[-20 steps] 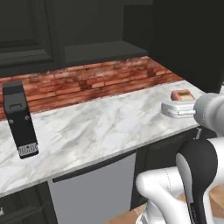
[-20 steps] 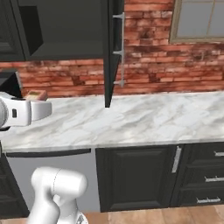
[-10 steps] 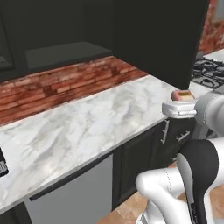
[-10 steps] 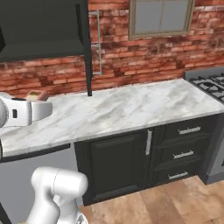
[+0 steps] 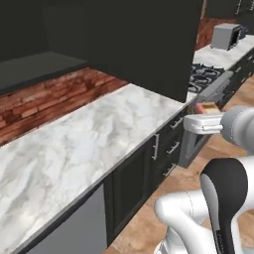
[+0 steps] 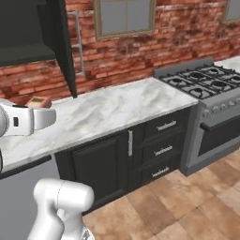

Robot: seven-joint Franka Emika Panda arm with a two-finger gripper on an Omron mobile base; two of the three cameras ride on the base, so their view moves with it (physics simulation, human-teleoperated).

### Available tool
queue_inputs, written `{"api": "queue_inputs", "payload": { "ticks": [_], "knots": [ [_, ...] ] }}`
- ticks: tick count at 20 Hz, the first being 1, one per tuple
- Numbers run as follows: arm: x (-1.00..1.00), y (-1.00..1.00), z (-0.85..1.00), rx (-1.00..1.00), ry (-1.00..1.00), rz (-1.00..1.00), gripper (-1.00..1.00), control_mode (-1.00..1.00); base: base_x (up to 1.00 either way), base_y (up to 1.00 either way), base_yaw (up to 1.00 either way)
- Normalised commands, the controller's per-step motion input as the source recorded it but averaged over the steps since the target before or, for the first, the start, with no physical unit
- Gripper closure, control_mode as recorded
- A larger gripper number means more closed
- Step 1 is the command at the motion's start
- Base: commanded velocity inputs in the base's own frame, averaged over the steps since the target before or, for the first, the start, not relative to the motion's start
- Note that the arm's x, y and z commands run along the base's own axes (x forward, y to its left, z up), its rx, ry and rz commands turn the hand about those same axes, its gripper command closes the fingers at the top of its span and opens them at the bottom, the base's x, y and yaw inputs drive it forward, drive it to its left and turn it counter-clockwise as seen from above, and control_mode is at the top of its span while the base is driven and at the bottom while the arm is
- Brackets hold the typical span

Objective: Locate and retrieve the dish brush and bar soap from the cabinet. Place them next to the sink.

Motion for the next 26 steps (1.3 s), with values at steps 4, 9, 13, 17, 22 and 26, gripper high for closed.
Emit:
{"api": "queue_inputs", "payload": {
  "ticks": [4, 9, 13, 17, 22, 26],
  "knots": [
    [0.0, 0.0, 0.0, 0.0, 0.0, 0.0, 1.0, 1.0, -0.31, 0.01, -0.43],
    [0.0, 0.0, 0.0, 0.0, 0.0, 0.0, 1.0, 1.0, -0.26, 0.0, -0.43],
    [0.0, 0.0, 0.0, 0.0, 0.0, 0.0, 1.0, 1.0, -0.27, -0.02, -0.4],
    [0.0, 0.0, 0.0, 0.0, 0.0, 0.0, 1.0, 1.0, -0.17, -0.05, -0.39],
    [0.0, 0.0, 0.0, 0.0, 0.0, 0.0, 1.0, 1.0, 0.0, -0.06, -0.44],
    [0.0, 0.0, 0.0, 0.0, 0.0, 0.0, 1.0, 1.0, 0.0, -0.08, -0.48]
  ]
}}
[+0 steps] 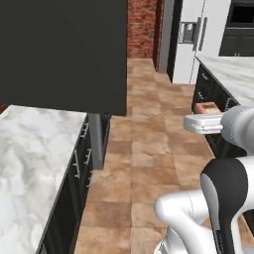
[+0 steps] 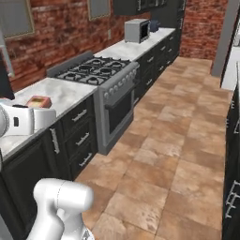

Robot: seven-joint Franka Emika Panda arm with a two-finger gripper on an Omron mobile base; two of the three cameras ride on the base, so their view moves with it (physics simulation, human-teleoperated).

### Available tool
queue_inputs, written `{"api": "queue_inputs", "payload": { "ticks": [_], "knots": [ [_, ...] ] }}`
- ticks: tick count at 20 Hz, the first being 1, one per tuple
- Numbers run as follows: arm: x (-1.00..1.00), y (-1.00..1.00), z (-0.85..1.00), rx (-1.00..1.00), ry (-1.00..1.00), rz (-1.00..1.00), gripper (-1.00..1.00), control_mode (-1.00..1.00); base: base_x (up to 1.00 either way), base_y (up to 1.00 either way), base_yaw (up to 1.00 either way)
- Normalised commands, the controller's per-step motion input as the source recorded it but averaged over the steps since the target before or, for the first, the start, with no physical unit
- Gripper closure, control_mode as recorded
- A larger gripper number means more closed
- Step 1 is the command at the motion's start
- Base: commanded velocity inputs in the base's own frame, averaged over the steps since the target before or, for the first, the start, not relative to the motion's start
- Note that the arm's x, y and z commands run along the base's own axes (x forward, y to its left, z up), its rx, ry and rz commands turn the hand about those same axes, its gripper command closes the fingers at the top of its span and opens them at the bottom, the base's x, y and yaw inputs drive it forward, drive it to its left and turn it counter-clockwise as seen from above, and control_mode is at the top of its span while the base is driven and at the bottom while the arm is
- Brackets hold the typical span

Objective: Locate and retrieve the dish brush and bar soap from the cabinet. Place them next to the sink.

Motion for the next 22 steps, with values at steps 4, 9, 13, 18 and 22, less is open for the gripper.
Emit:
{"api": "queue_inputs", "payload": {
  "ticks": [4, 9, 13, 18, 22],
  "knots": [
    [0.0, 0.0, 0.0, 0.0, 0.0, 0.0, 1.0, 1.0, 0.0, -0.32, -0.41],
    [0.0, 0.0, 0.0, 0.0, 0.0, 0.0, 1.0, 1.0, 0.0, -0.42, -0.37],
    [0.0, 0.0, 0.0, 0.0, 0.0, 0.0, 1.0, 1.0, 0.01, -0.1, -0.45],
    [0.0, 0.0, 0.0, 0.0, 0.0, 0.0, 1.0, 1.0, 0.01, 0.0, -0.48],
    [0.0, 0.0, 0.0, 0.0, 0.0, 0.0, 1.0, 1.0, 0.14, 0.17, -0.38]
  ]
}}
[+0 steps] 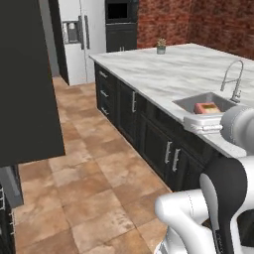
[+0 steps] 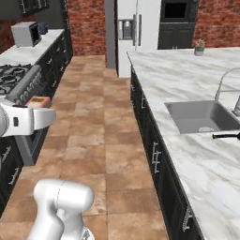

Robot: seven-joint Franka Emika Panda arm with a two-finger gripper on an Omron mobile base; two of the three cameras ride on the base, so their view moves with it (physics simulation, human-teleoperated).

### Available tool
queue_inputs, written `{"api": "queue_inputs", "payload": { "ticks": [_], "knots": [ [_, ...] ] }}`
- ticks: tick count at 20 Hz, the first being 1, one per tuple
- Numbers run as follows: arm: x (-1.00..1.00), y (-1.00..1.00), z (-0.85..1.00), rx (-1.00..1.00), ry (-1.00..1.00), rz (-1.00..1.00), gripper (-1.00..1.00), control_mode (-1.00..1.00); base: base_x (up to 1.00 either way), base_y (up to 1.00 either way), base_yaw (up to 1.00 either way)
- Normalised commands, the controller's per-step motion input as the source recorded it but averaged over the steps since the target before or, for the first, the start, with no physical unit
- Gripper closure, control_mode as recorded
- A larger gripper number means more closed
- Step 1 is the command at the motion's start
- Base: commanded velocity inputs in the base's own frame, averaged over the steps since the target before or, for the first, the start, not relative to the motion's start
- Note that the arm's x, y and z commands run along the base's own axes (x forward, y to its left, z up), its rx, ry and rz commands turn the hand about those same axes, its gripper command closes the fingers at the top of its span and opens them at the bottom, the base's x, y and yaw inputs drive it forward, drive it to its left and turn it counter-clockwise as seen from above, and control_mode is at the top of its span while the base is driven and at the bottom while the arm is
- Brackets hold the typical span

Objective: Locate and retrieve the dish brush and bar soap from the cabinet. Place them next to the sink.

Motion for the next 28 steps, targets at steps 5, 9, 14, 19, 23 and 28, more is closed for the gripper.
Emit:
{"api": "queue_inputs", "payload": {
  "ticks": [5, 9, 14, 19, 23, 28],
  "knots": [
    [0.0, 0.0, 0.0, 0.0, 0.0, 0.0, 1.0, 1.0, 0.37, 0.12, -0.36],
    [0.0, 0.0, 0.0, 0.0, 0.0, 0.0, 1.0, 1.0, 0.19, 0.08, -0.45],
    [0.0, 0.0, 0.0, 0.0, 0.0, 0.0, 1.0, 1.0, 0.07, 0.0, -0.45],
    [0.0, 0.0, 0.0, 0.0, 0.0, 0.0, 1.0, 1.0, 0.09, -0.01, -0.41],
    [0.0, 0.0, 0.0, 0.0, 0.0, 0.0, 1.0, 1.0, 0.15, 0.01, -0.41],
    [0.0, 0.0, 0.0, 0.0, 0.0, 0.0, 1.0, 1.0, 0.25, 0.14, -0.4]
  ]
}}
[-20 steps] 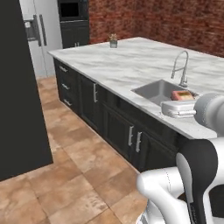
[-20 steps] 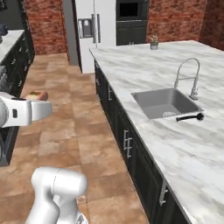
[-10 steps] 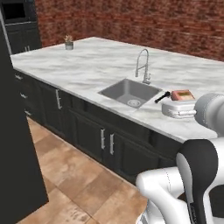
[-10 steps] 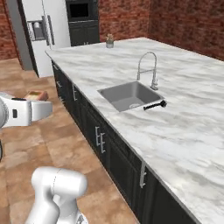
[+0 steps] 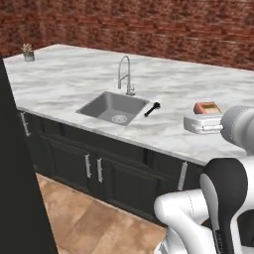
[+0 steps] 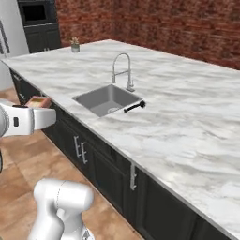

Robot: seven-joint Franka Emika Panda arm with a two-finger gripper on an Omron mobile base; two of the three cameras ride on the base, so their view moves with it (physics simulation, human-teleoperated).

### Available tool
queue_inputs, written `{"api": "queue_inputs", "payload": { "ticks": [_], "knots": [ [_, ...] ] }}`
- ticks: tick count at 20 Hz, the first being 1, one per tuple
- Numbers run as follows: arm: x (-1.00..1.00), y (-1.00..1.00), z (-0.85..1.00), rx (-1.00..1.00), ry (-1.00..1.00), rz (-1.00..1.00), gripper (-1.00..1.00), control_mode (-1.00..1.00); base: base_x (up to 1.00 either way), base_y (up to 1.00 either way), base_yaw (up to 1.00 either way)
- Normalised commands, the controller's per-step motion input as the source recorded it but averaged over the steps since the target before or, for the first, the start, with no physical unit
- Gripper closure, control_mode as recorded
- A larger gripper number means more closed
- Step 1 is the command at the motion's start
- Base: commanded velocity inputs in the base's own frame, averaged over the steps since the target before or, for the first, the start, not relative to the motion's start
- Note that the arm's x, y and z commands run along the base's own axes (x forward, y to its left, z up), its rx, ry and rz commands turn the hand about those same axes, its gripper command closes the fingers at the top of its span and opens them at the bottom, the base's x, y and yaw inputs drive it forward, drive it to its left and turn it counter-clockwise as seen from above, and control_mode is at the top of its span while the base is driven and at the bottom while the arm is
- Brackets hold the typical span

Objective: Locate and retrieve the dish brush and bar soap from the cabinet. Place them next to the sink.

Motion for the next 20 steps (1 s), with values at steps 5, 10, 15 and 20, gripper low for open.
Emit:
{"api": "queue_inputs", "payload": {
  "ticks": [5, 10, 15, 20],
  "knots": [
    [0.0, 0.0, 0.0, 0.0, 0.0, 0.0, 1.0, 1.0, 0.31, 0.17, -0.38],
    [0.0, 0.0, 0.0, 0.0, 0.0, 0.0, 1.0, 1.0, 0.31, 0.15, -0.37],
    [0.0, 0.0, 0.0, 0.0, 0.0, 0.0, 1.0, 1.0, 0.28, 0.18, -0.36],
    [0.0, 0.0, 0.0, 0.0, 0.0, 0.0, 1.0, 1.0, 0.37, 0.15, -0.3]
  ]
}}
